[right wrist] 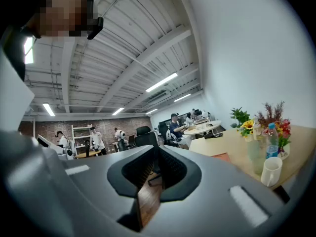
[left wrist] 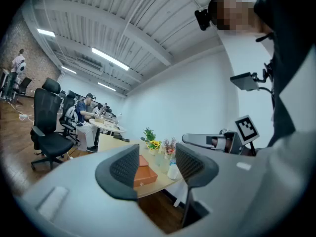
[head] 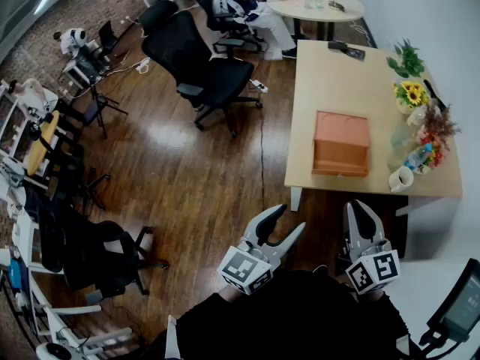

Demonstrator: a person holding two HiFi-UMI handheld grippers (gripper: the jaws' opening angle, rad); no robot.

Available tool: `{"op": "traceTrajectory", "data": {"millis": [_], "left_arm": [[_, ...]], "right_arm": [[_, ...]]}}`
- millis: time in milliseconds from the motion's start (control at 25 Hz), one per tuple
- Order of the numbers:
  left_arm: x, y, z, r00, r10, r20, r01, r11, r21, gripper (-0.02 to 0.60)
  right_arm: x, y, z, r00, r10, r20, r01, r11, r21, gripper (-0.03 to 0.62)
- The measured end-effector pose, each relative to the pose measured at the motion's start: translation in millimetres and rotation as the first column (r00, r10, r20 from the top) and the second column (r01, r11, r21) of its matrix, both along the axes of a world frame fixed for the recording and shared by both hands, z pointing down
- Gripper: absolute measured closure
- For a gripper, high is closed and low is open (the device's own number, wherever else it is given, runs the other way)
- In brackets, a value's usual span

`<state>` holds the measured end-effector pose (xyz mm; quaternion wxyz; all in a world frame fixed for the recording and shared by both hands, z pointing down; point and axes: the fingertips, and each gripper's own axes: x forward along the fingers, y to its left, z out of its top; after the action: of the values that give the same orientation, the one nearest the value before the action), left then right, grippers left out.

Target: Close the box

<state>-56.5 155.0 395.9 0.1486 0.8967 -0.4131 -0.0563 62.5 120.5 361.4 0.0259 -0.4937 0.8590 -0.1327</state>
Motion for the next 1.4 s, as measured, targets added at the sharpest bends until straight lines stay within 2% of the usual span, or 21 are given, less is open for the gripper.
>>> {"op": "traceTrajectory", "data": {"millis": [120, 200, 400, 520, 680, 800, 880, 960, 1040, 1120, 1240, 1320, 1400], "left_arm": [[-20.6, -24.9, 15.8, 0.995, -0.017, 0.102, 0.019, 1.000, -0.016, 0.367], [-27.8, -42.2, 34.7, 0.987, 0.001, 0.162, 0.004, 0.999, -0.034, 0.367], [-23.9, -85.0, 98.5, 0.958, 0.105, 0.268, -0.069, 0.988, -0.139, 0.367], [-21.4, -114.7, 137.5, 0.926, 0.151, 0.345, -0.091, 0.979, -0.184, 0.367], [-12.2, -157.6, 189.9, 0.885, 0.187, 0.428, -0.081, 0.964, -0.253, 0.365], [5.2, -187.6, 228.5, 0.844, 0.213, 0.492, -0.057, 0.948, -0.312, 0.360], [11.9, -202.6, 253.1, 0.809, 0.218, 0.545, -0.024, 0.940, -0.341, 0.353], [17.5, -214.3, 269.9, 0.769, 0.224, 0.599, 0.001, 0.936, -0.352, 0.331], [23.0, -221.1, 281.9, 0.718, 0.250, 0.650, 0.005, 0.932, -0.364, 0.324], [27.6, -224.7, 290.6, 0.691, 0.278, 0.667, 0.004, 0.921, -0.389, 0.322], [30.2, -230.7, 299.3, 0.693, 0.285, 0.662, 0.028, 0.907, -0.420, 0.340], [30.7, -234.9, 303.0, 0.706, 0.274, 0.653, 0.053, 0.899, -0.434, 0.421], [31.1, -235.7, 305.2, 0.711, 0.273, 0.648, 0.059, 0.895, -0.442, 0.425]], "right_arm": [[-6.0, -20.0, 13.2, 1.000, 0.009, 0.010, -0.009, 1.000, -0.010, 0.566], [0.7, -30.2, 27.3, 0.999, 0.040, -0.009, -0.041, 0.999, -0.026, 0.559], [48.6, -47.8, 87.6, 0.977, 0.118, -0.180, -0.141, 0.983, -0.121, 0.525], [75.1, -67.3, 134.3, 0.952, 0.096, -0.290, -0.158, 0.967, -0.199, 0.485], [100.7, -112.9, 196.6, 0.919, 0.015, -0.394, -0.138, 0.948, -0.286, 0.436], [113.3, -156.7, 241.3, 0.885, -0.086, -0.457, -0.085, 0.936, -0.342, 0.414], [117.1, -179.9, 271.5, 0.849, -0.168, -0.502, -0.039, 0.926, -0.375, 0.384], [121.6, -196.5, 293.2, 0.805, -0.236, -0.544, 0.006, 0.921, -0.390, 0.368], [127.6, -205.1, 310.1, 0.770, -0.293, -0.567, 0.044, 0.911, -0.411, 0.361], [127.8, -208.7, 321.5, 0.759, -0.338, -0.557, 0.081, 0.897, -0.435, 0.345], [118.8, -212.9, 327.4, 0.771, -0.372, -0.517, 0.126, 0.885, -0.448, 0.345], [115.0, -218.0, 328.9, 0.783, -0.376, -0.495, 0.136, 0.881, -0.453, 0.345], [110.5, -220.6, 331.4, 0.784, -0.395, -0.479, 0.154, 0.871, -0.466, 0.349]]}}
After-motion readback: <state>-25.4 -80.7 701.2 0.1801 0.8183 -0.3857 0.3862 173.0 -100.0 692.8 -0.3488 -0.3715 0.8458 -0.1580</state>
